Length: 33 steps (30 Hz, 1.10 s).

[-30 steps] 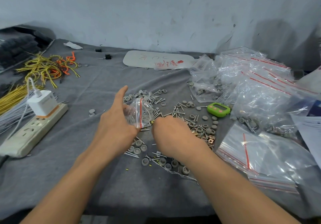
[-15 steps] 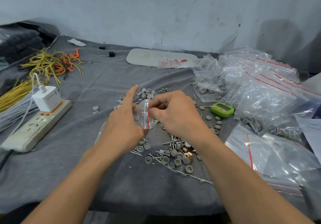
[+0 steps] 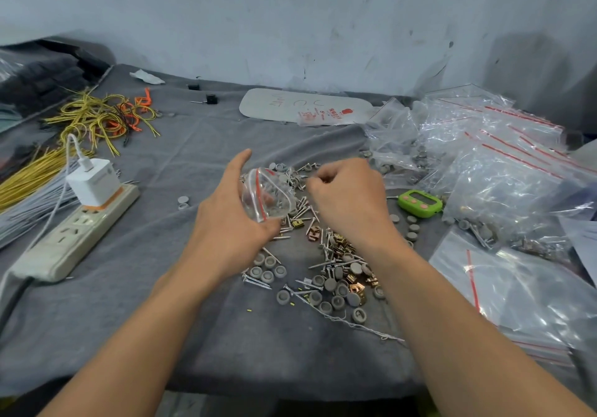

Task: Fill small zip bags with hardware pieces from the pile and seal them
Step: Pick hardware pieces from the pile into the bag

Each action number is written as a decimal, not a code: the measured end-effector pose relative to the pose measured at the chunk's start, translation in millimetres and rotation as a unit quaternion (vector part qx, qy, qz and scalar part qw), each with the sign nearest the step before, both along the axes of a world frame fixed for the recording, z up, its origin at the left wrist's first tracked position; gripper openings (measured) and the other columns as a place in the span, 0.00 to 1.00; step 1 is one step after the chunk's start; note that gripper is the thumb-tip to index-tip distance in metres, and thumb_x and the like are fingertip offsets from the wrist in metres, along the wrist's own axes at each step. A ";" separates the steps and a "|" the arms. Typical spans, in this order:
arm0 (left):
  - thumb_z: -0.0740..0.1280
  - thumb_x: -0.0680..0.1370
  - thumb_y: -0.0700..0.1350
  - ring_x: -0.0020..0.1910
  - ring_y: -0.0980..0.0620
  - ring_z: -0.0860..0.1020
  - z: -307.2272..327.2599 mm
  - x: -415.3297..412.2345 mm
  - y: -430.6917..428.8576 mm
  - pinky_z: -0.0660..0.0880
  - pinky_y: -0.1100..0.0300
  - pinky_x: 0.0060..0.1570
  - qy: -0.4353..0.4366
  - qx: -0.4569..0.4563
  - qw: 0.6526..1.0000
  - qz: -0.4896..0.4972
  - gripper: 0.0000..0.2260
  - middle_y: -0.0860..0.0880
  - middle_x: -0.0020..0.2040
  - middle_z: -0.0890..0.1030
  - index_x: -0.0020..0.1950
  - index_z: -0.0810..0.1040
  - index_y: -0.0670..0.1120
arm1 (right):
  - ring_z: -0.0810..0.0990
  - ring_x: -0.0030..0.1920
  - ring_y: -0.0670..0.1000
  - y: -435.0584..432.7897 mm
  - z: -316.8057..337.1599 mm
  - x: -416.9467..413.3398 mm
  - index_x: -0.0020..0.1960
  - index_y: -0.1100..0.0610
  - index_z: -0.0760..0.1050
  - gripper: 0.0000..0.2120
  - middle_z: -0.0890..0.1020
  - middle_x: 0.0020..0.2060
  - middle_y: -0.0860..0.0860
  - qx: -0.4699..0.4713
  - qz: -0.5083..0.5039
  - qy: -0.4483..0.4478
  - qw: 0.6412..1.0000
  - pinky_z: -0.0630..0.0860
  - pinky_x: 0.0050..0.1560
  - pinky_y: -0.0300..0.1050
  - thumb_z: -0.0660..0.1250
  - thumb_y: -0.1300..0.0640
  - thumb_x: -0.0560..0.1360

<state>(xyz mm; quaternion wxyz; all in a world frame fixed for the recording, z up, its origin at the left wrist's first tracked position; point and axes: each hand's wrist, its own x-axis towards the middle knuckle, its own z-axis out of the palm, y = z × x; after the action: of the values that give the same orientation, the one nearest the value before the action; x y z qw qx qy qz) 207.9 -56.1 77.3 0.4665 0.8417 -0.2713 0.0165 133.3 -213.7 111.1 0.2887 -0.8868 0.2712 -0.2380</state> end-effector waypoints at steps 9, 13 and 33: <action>0.77 0.67 0.45 0.47 0.70 0.78 3.7 2.6 4.3 0.69 0.73 0.42 0.002 -0.037 0.999 -0.001 0.45 0.65 0.43 0.83 0.77 0.59 0.66 | 0.82 0.57 0.60 8.0 -32.2 12.6 0.60 0.55 0.79 0.15 0.83 0.56 0.57 -0.127 0.090 0.281 0.947 0.75 0.49 0.47 0.66 0.62 0.75; 0.78 0.67 0.45 0.47 0.71 0.77 4.2 4.9 6.4 0.69 0.73 0.42 -0.006 -0.033 0.999 -0.005 0.45 0.73 0.45 0.80 0.77 0.58 0.65 | 0.82 0.57 0.63 12.1 -33.6 9.1 0.56 0.58 0.79 0.11 0.83 0.55 0.60 -0.154 0.105 0.270 0.945 0.72 0.47 0.47 0.63 0.64 0.76; 0.77 0.66 0.45 0.42 0.61 0.78 4.8 6.1 8.6 0.69 0.67 0.39 -0.008 -0.005 1.000 0.004 0.47 0.58 0.43 0.82 0.77 0.56 0.67 | 0.83 0.53 0.60 -0.3 -21.7 0.8 0.55 0.54 0.82 0.10 0.84 0.52 0.57 -0.135 0.081 0.254 0.954 0.81 0.54 0.51 0.70 0.62 0.74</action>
<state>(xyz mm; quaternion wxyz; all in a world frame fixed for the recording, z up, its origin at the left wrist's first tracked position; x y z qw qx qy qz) 214.0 -47.5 82.1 0.4686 0.8402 -0.2714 0.0264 134.1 -214.0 89.4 0.1058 -0.9677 0.2282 -0.0151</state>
